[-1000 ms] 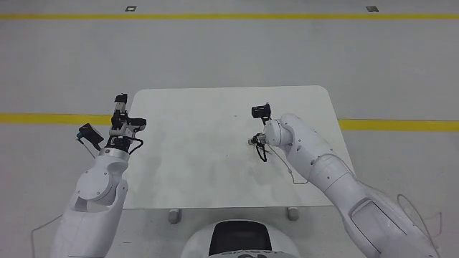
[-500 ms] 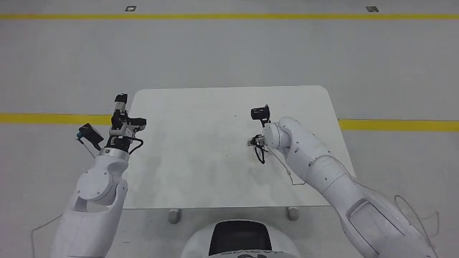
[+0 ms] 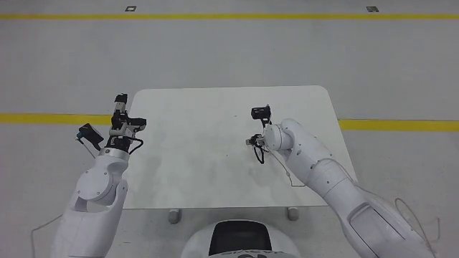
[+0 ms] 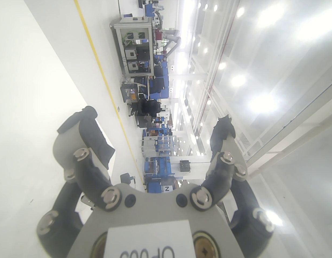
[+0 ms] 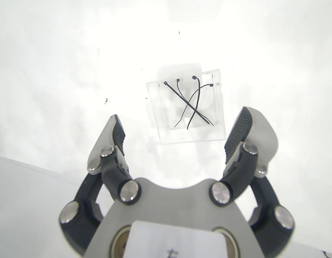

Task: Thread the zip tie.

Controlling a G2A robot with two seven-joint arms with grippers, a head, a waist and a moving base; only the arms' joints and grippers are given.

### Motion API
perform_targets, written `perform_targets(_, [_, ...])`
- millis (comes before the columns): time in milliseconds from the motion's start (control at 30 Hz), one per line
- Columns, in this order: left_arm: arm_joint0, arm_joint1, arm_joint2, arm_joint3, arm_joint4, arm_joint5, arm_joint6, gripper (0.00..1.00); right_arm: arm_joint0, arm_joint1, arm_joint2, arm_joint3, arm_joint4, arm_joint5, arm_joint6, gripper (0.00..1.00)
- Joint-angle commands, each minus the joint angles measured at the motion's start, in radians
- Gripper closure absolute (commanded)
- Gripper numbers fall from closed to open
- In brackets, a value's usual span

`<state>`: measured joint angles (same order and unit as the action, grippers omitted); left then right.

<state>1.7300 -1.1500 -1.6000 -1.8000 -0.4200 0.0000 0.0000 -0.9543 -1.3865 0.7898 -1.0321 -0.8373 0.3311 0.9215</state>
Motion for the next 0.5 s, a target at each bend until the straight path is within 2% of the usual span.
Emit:
perform_targets(0, [0.0,0.0,0.0,0.0,0.0,0.0,0.0,0.0,-0.004,0.0,0.002,-0.006,-0.007,0.005,0.002,0.0])
perform_targets(100, [0.0,0.0,0.0,0.0,0.0,0.0,0.0,0.0,-0.008,0.0,0.006,-0.009,-0.017,0.009,0.007,0.0])
perform_targets(233, [0.0,0.0,0.0,0.0,0.0,0.0,0.0,0.0,-0.011,-0.004,0.015,-0.005,-0.026,0.009,0.012,0.23])
perform_targets(333, [0.0,0.0,0.0,0.0,0.0,0.0,0.0,0.0,-0.01,-0.008,0.02,0.004,-0.029,0.009,0.017,0.3])
perform_targets(400, [0.0,0.0,0.0,0.0,0.0,0.0,0.0,0.0,-0.009,-0.012,0.021,0.01,-0.033,0.009,0.019,0.51])
perform_targets(467, [0.0,0.0,0.0,0.0,0.0,0.0,0.0,0.0,-0.007,-0.015,0.02,0.016,-0.039,0.009,0.022,0.52])
